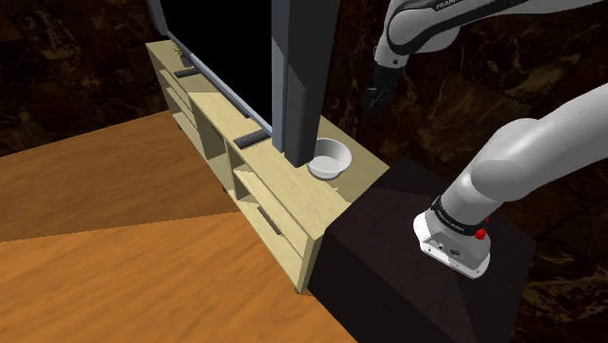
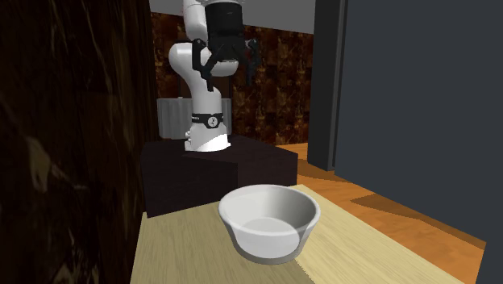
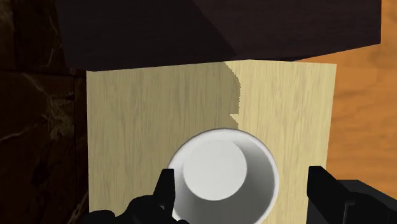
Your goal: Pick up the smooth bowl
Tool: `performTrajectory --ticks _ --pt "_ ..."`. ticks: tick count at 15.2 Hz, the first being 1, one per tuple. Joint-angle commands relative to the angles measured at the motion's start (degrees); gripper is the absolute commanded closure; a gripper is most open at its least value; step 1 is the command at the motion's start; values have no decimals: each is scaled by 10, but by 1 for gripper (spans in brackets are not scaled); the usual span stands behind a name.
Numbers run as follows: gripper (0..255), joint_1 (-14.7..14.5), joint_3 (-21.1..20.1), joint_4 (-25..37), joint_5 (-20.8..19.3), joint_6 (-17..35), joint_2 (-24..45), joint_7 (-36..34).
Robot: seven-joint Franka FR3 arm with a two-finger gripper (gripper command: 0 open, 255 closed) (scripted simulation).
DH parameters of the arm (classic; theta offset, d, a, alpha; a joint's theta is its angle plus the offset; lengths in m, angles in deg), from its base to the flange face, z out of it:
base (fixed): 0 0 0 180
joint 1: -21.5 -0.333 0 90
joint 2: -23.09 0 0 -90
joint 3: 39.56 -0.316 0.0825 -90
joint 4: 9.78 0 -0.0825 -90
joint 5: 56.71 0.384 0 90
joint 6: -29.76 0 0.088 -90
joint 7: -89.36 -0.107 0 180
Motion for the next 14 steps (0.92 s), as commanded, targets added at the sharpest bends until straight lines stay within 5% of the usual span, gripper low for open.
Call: performTrajectory --ticks 1,7,14 --pt "0 -3 11 3 8 45 45 18" --pt "0 -14 40 33 62 164 192 94" --pt "0 -3 34 112 184 256 373 216"
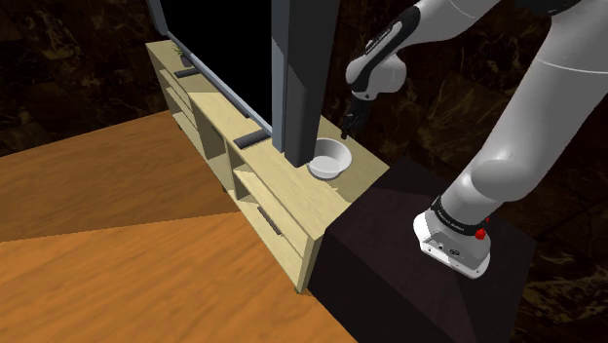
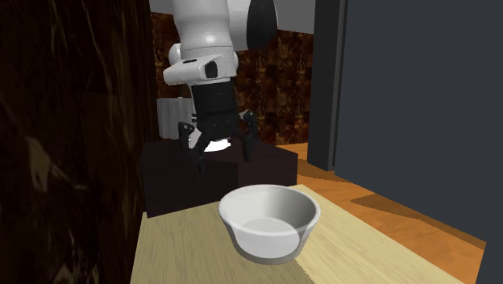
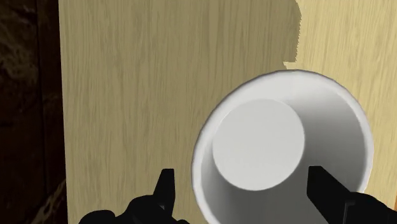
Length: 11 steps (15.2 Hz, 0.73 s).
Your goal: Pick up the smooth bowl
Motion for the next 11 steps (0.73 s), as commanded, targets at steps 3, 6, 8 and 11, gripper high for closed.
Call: performTrajectory --ticks 3,6,8,11 --pt "0 26 -25 68 67 32 106 65" --pt "0 37 -37 82 85 48 136 82" --pt "0 42 -44 86 95 59 152 91" --pt "0 49 -55 94 109 75 177 104"
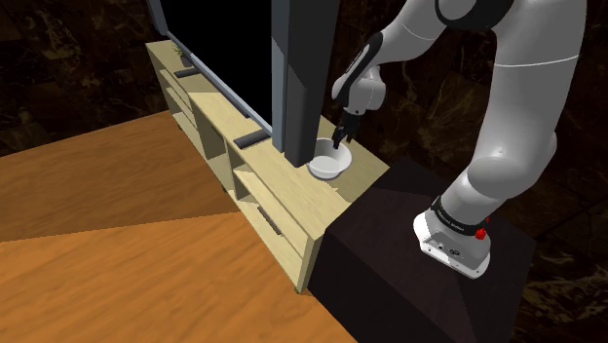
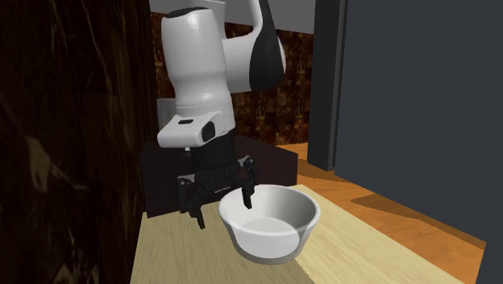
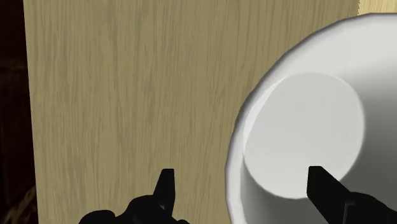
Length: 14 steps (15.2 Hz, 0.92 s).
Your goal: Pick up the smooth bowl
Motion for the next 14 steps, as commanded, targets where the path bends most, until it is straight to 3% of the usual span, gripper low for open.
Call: performTrajectory --ticks 1,2,3,14 --pt "0 4 -5 5 7 8 12 6" --pt "0 4 -5 5 7 8 12 6" --pt "255 4 -6 3 7 8 12 7" --pt "255 -1 2 -1 -2 -3 -4 -2"
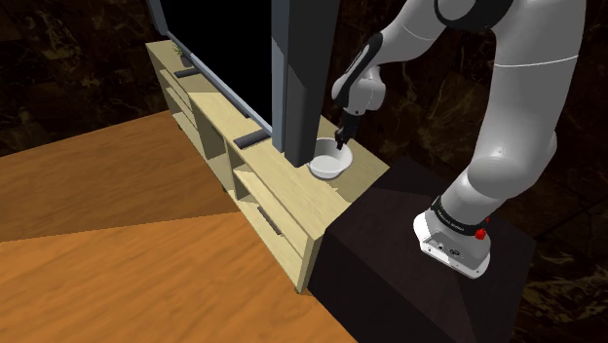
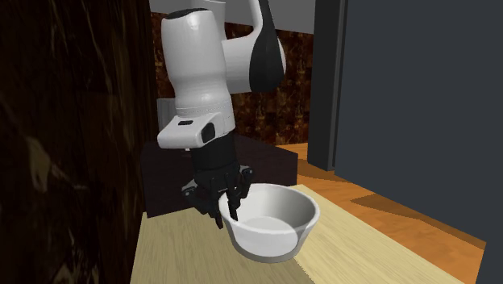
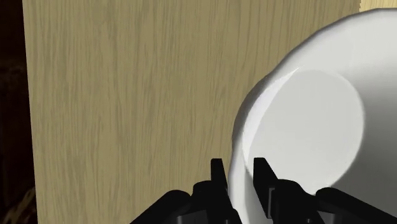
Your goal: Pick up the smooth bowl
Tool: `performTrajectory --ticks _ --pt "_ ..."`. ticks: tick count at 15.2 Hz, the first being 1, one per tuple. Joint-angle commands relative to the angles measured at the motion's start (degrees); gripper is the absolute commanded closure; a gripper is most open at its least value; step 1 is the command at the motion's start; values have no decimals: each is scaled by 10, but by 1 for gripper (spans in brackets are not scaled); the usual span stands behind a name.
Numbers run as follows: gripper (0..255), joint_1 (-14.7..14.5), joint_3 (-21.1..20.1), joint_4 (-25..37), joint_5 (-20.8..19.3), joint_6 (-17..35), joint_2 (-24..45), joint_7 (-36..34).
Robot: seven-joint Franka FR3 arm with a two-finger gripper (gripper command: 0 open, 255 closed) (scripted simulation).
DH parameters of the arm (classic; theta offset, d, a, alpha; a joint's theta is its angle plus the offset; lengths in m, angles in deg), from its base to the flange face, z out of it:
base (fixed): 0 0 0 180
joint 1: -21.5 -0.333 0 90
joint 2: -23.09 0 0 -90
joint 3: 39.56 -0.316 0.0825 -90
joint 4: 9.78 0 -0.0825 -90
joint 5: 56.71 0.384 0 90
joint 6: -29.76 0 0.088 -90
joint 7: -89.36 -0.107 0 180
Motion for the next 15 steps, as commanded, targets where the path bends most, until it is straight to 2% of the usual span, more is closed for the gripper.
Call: performTrajectory --ticks 1,13,15 --pt "255 -5 7 -4 -8 -10 -14 -8" --pt "255 -31 45 -23 -72 -79 -108 -62" --pt "255 -31 45 -23 -73 -80 -109 -63"
